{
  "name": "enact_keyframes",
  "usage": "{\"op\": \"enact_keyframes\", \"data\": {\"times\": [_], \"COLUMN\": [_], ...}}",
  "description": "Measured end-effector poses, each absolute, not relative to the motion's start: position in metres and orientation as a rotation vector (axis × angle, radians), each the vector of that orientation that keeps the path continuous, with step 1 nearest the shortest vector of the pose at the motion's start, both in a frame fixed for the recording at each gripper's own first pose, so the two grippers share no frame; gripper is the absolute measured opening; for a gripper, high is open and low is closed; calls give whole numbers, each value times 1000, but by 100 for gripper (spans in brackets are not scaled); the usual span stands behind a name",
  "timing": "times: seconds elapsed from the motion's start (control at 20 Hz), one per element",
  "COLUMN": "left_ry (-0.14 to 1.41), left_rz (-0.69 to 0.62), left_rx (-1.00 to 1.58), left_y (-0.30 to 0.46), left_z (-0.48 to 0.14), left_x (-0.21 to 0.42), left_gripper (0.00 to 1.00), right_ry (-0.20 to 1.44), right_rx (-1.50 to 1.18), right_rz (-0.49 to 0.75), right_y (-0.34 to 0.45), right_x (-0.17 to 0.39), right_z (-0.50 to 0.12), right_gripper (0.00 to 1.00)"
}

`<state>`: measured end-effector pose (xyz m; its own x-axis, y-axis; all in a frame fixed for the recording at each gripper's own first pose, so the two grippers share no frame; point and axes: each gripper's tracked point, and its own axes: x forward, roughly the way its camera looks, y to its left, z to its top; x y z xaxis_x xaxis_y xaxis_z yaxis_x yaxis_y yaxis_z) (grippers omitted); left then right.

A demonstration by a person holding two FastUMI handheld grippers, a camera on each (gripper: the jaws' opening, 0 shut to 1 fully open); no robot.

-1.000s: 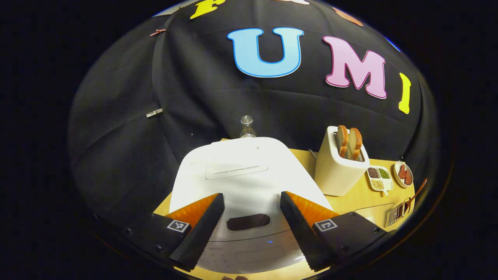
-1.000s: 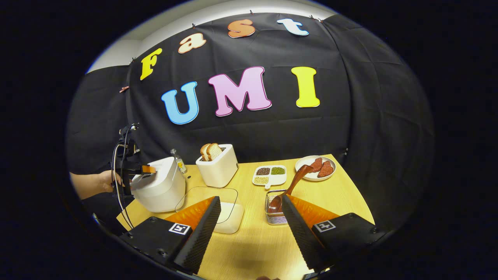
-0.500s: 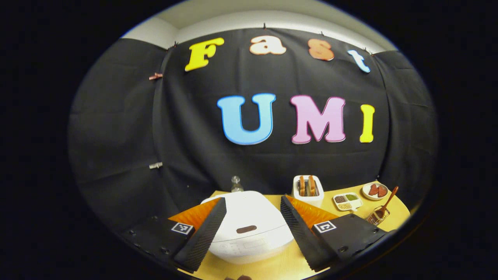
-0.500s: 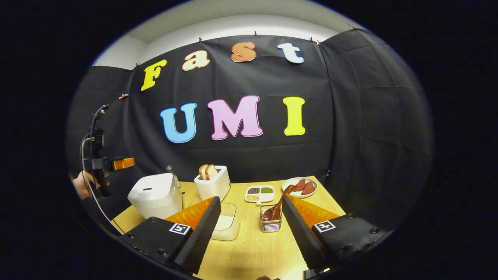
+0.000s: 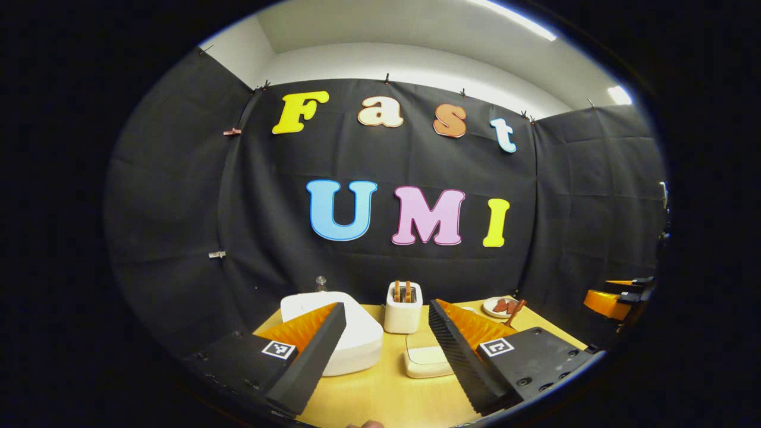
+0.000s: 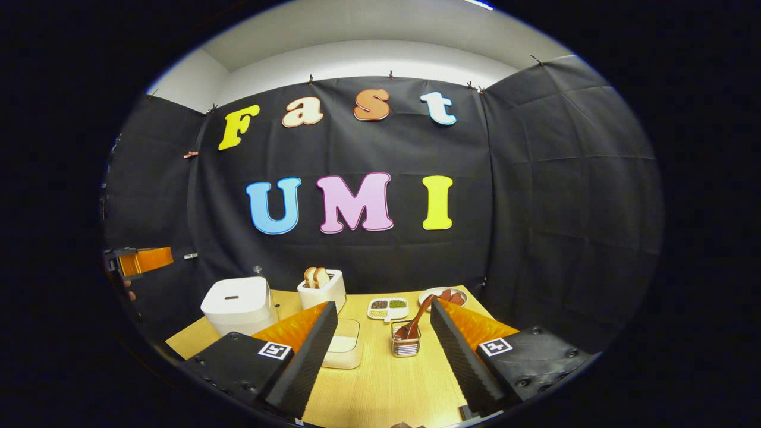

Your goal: Close the left gripper, press the button to open the rice cooker; take a wooden spoon from the chopstick holder with the right hand, scoop a spoonful of rice and pour it into the rice cooker, then put the wooden spoon back into the chopstick holder.

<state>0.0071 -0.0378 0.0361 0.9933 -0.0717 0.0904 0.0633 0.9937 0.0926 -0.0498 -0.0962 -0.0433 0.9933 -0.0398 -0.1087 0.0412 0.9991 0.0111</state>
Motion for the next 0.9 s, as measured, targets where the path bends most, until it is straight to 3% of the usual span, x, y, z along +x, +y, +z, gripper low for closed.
{"op": "enact_keyframes", "data": {"times": [0.3, 0.9], "left_ry": [-56, -23], "left_rz": [7, 50], "left_rx": [112, 50], "left_y": [-19, 2], "left_z": [-9, -23], "left_x": [-25, -14], "left_gripper": [97, 95], "right_ry": [187, 177], "right_rx": [49, 59], "right_rz": [-73, -55], "right_y": [-100, -93], "right_x": [-73, -76], "right_z": [-76, -77], "right_gripper": [98, 98]}}
